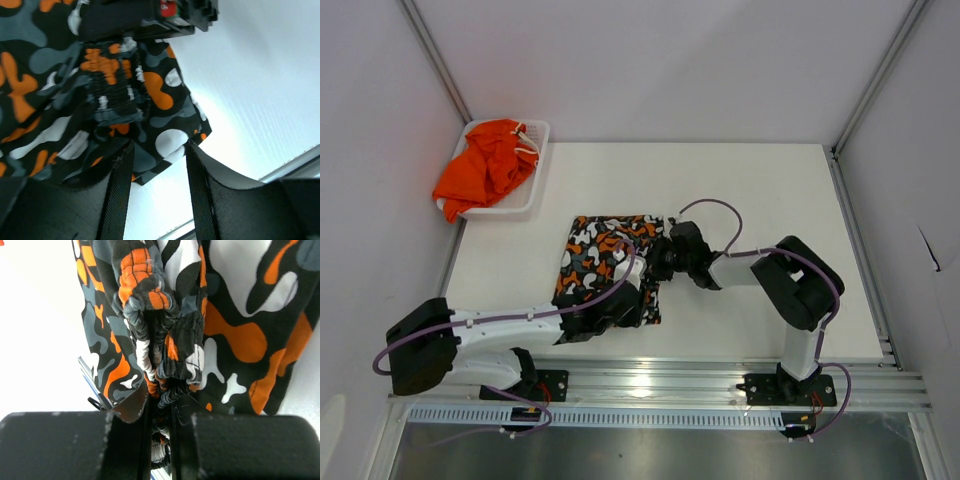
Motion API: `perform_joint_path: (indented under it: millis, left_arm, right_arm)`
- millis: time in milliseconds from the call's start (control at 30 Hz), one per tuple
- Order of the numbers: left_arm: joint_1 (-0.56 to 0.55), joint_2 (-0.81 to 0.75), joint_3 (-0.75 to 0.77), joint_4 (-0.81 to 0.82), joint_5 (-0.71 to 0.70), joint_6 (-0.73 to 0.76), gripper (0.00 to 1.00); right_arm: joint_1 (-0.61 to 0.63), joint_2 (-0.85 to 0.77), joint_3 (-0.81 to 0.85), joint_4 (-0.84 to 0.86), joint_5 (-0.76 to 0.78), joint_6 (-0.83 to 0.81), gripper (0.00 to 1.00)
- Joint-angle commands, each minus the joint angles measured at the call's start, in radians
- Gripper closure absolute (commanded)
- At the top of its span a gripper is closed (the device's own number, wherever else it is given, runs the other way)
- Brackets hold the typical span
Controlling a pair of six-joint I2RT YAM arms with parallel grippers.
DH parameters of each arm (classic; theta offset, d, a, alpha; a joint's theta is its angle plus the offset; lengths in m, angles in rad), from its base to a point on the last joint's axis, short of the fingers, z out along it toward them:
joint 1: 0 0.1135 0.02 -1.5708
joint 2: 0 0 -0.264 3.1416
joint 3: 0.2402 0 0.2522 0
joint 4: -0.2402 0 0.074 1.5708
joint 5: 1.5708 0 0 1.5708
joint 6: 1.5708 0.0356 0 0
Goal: Fold and stack the shorts
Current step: Fold the shorts
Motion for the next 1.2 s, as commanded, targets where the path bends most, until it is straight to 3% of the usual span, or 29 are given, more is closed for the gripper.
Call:
perform_joint_path:
  millis: [0,367,667,1167]
  left_arm:
    - [-0.018,0.045,0.003,0.101,-0.008,-0.017,0.52]
    - [-0.036,0.214,0.058,0.054,-0.103,-0.122,0.59]
    - [-0.038,0.283,0.035,0.129,-0.077,-0.147,0.6]
    - [-0.041,0.254,0.003,0.139,-0.077,-0.159,0.61]
  right_arm:
    - [-0.004,-0.017,0.058,-0.018,-0.006,-0.028,1.0]
    - [-0.017,-0.032,0.075,-0.058,-0.02,-0.056,1.0]
    - [-0.038,-0.029,0.119,-0.121,-0.044,-0.11,1.0]
    - [-0.104,-0.011,0.225,-0.294,-0.109,-0.249,1.0]
